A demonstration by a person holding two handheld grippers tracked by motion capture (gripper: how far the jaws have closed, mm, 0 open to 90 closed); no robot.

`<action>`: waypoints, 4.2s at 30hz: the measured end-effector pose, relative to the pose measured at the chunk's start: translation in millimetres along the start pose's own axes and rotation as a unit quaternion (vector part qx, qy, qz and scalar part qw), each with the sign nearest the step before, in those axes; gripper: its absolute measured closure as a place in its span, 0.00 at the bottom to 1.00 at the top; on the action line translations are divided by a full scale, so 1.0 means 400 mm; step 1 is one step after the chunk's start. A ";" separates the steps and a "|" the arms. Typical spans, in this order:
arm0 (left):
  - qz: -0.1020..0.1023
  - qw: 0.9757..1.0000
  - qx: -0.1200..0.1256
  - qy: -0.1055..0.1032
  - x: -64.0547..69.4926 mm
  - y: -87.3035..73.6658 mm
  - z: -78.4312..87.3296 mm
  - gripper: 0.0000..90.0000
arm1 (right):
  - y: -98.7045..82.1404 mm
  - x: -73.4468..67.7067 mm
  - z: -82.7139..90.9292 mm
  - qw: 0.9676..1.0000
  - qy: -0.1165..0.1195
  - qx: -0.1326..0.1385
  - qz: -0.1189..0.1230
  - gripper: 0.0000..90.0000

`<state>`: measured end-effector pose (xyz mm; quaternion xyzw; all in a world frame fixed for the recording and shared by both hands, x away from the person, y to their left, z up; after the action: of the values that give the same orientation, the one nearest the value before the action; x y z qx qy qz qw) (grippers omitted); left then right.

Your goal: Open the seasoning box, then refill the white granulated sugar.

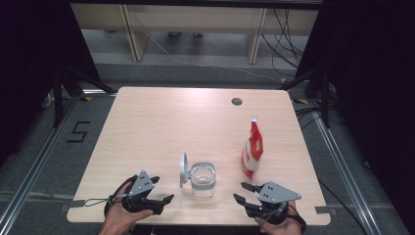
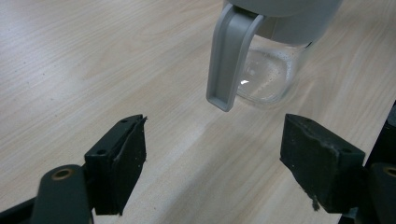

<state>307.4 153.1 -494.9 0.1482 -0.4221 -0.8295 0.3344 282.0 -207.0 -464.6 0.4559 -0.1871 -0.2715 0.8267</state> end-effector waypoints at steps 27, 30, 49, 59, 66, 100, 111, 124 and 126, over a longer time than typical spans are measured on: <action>-0.009 1.000 -0.002 0.000 0.002 -0.001 -0.007 0.23 | -0.048 0.104 0.009 0.991 -0.100 -0.001 -0.094 0.29; -0.017 1.000 -0.011 -0.001 0.000 -0.002 -0.005 0.23 | -0.044 0.112 0.002 0.990 -0.103 0.000 -0.093 0.29; -0.030 0.999 -0.019 -0.001 -0.004 -0.003 -0.006 0.23 | -0.008 0.170 -0.090 0.984 -0.143 0.023 -0.104 0.28; -0.024 1.000 -0.020 -0.001 -0.002 -0.004 -0.006 0.23 | -0.004 0.204 -0.114 0.980 -0.162 0.017 -0.111 0.38; -0.018 1.000 -0.018 0.002 0.002 -0.004 -0.006 0.23 | -0.004 0.212 -0.118 0.981 -0.163 0.015 -0.108 0.40; -0.021 1.000 -0.021 0.005 -0.003 -0.004 -0.003 0.23 | -0.015 0.255 -0.119 0.985 -0.100 0.077 -0.114 0.27; -0.017 1.000 -0.017 0.000 0.001 -0.004 -0.006 0.23 | -0.031 0.240 -0.143 0.975 -0.131 0.098 -0.150 0.32; -0.013 1.000 -0.016 0.000 0.001 -0.005 -0.006 0.23 | -0.032 0.235 -0.173 0.971 -0.152 0.130 -0.133 0.42; -0.013 1.000 -0.016 0.000 0.001 -0.005 -0.006 0.23 | -0.033 0.234 -0.177 0.969 -0.157 0.133 -0.136 0.43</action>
<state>307.6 152.3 -497.8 0.1479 -0.4066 -0.8405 0.3262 391.2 -224.5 -506.6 0.5345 -0.2853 -0.4218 0.6745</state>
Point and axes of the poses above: each handheld gripper's, and its own axes: z roughly backward along the jaws, y roughly out of its top, x roughly to its right, the point moved 2 cm from there along -z, roughly forward along the jaws, and after that the axes turned 2 degrees about -x, right-handed, at the moved point
